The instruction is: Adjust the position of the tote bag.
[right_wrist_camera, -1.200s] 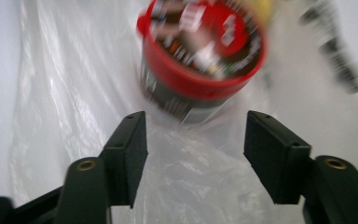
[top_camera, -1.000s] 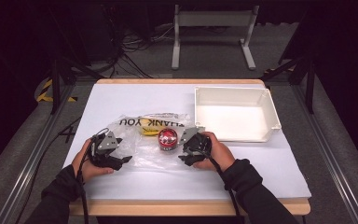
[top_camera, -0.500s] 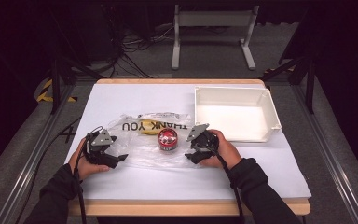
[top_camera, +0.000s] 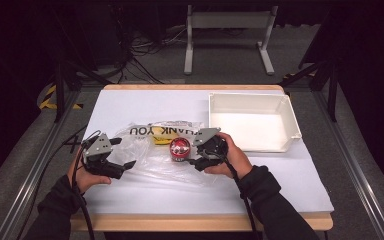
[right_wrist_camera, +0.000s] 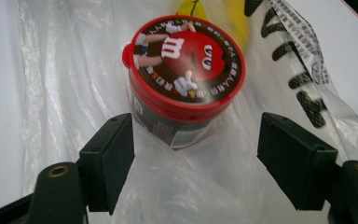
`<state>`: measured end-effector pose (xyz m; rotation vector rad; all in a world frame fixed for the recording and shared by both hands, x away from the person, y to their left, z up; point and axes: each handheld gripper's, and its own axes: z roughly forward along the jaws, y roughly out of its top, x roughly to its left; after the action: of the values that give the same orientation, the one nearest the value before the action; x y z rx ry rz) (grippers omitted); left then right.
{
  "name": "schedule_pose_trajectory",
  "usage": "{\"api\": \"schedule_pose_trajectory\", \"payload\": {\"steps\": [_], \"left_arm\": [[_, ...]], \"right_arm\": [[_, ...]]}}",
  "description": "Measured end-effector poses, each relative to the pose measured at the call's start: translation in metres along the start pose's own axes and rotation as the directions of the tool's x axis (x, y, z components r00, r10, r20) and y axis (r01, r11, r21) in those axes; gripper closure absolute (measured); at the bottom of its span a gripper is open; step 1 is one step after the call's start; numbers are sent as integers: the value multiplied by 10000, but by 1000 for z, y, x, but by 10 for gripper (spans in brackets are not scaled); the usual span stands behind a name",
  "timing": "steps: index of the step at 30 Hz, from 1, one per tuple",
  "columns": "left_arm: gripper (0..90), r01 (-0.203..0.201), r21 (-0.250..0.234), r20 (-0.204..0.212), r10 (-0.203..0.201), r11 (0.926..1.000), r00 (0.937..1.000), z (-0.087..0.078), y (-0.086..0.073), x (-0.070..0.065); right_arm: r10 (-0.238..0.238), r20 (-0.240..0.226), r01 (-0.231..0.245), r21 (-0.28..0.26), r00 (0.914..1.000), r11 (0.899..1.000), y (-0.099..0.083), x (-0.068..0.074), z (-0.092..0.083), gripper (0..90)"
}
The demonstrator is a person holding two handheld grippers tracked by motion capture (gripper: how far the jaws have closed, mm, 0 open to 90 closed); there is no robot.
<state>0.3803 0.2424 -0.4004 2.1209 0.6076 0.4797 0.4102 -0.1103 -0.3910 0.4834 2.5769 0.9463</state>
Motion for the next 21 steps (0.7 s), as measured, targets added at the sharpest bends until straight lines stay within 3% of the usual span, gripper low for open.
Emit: {"api": "schedule_pose_trajectory", "payload": {"steps": [4, 8, 12, 16, 21], "left_arm": [[57, 139, -348, -404, -153, 9993, 9991, -10, -9, -10], [51, 547, -586, -501, -576, 9968, 9971, -15, -25, -18], [52, 610, -11, -433, -610, 9981, 9972, -12, -46, -27], [54, 732, 656, -326, -712, 9952, 9969, -4, -61, -30], [64, 902, 568, -399, -880, 9943, 9953, -3, -65, -27]], "right_arm": [[111, -66, -111, -37, 9999, 9999, 6, -1, 5, 271], [164, -241, -164, -10, 9996, 9999, 10, -2, 9, 244], [366, -371, -370, -101, 9986, 9993, 13, -4, 12, 224], [484, -500, -474, 196, 9976, 9987, 17, -5, 19, 188], [643, -728, -619, 354, 9953, 9975, 25, -7, 28, 165]]}}
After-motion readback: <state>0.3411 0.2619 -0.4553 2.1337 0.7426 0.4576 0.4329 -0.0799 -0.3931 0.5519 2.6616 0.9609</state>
